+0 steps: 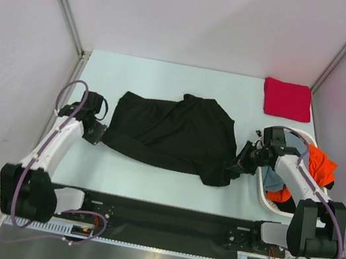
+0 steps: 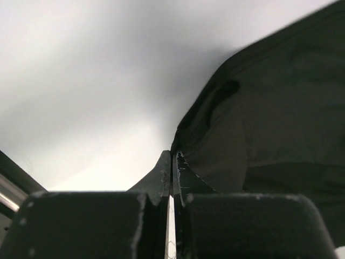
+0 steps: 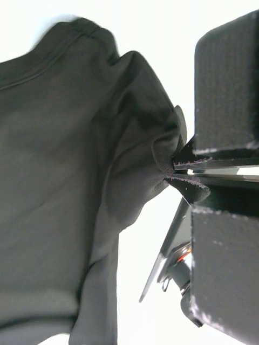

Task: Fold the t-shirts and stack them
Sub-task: Flatten the tshirt out

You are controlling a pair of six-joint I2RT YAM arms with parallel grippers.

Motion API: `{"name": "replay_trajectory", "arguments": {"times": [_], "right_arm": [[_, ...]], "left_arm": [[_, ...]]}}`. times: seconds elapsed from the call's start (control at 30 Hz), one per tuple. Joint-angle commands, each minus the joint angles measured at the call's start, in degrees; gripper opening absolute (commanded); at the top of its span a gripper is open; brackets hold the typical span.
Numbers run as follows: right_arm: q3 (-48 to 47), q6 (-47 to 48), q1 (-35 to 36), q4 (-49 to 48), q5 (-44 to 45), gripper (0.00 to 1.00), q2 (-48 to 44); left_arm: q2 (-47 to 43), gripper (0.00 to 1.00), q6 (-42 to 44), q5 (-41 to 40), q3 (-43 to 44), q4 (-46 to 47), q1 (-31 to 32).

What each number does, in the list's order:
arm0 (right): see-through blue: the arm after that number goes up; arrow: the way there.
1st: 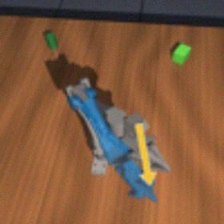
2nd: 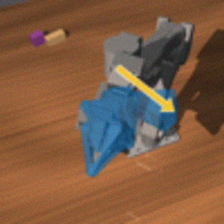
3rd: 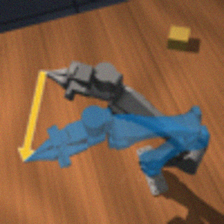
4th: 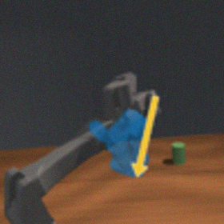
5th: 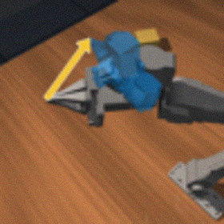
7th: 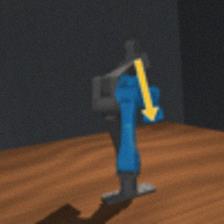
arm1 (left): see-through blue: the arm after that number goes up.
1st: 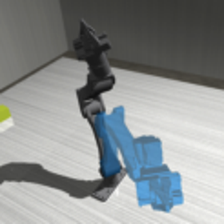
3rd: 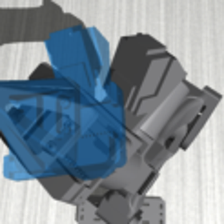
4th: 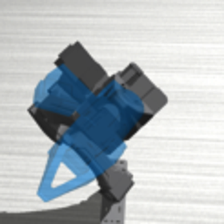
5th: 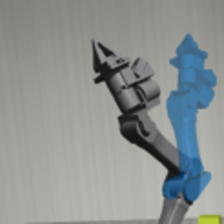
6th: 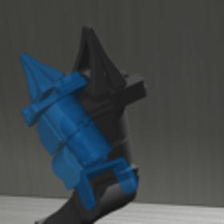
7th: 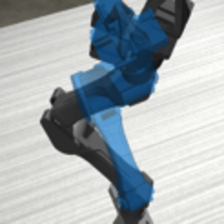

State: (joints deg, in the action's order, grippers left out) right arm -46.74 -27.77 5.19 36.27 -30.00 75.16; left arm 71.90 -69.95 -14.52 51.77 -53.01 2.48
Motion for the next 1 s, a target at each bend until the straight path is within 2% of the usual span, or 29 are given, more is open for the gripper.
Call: {"name": "replay_trajectory", "arguments": {"times": [0.0, 0.17, 0.27, 0.4, 0.57, 0.67, 0.77, 0.83, 0.93, 0.97], "right_arm": [[1.6, 0.9, 2.8, 3.1, 0.7, 0.04, -3.1], [5.4, -0.4, 6.1, 6.8, 2.0, 0.04, -11.0], [6.8, -0.4, 6.3, 10.6, 3.0, 0.03, -16.5], [6.0, 0.2, 6.4, 14.2, 1.9, 0.0, -22.7], [4.7, -0.2, 6.4, 17.4, -4.4, 0.0, -24.0], [5.9, -1.8, 6.4, 13.3, -4.6, 0.01, -21.5], [6.0, -4.1, 6.1, 4.4, -7.0, 0.04, -11.8], [2.7, -3.2, 5.9, 0.1, -6.9, 0.06, -1.0], [-4.6, 1.5, 5.6, -0.1, -6.6, 0.13, 9.7], [-6.0, 2.8, 5.4, 0.5, -5.2, 0.21, 10.8]], "left_arm": [[-6.5, 0.0, 8.7, -6.2, 1.4, -3.6, -0.4], [-14.1, 0.0, 15.3, -3.2, -2.4, -2.0, -0.4], [-19.7, 0.0, 17.8, -4.1, -2.2, -2.2, -0.4], [-20.7, 0.0, 22.3, -7.6, 3.1, -4.4, 0.2], [-19.0, 0.0, 25.7, -10.3, 7.9, -3.3, 1.2], [-17.9, 0.0, 27.1, -7.3, 6.9, -0.4, 1.7], [-16.8, 0.0, 28.0, -4.7, 4.8, 3.3, 2.2], [-15.1, 0.0, 28.7, -3.4, 4.2, 5.3, 2.6], [-13.8, 0.0, 29.7, -1.6, 4.2, 7.6, 3.1], [-13.6, 0.0, 30.1, -1.1, 4.3, 8.1, 3.3]]}}
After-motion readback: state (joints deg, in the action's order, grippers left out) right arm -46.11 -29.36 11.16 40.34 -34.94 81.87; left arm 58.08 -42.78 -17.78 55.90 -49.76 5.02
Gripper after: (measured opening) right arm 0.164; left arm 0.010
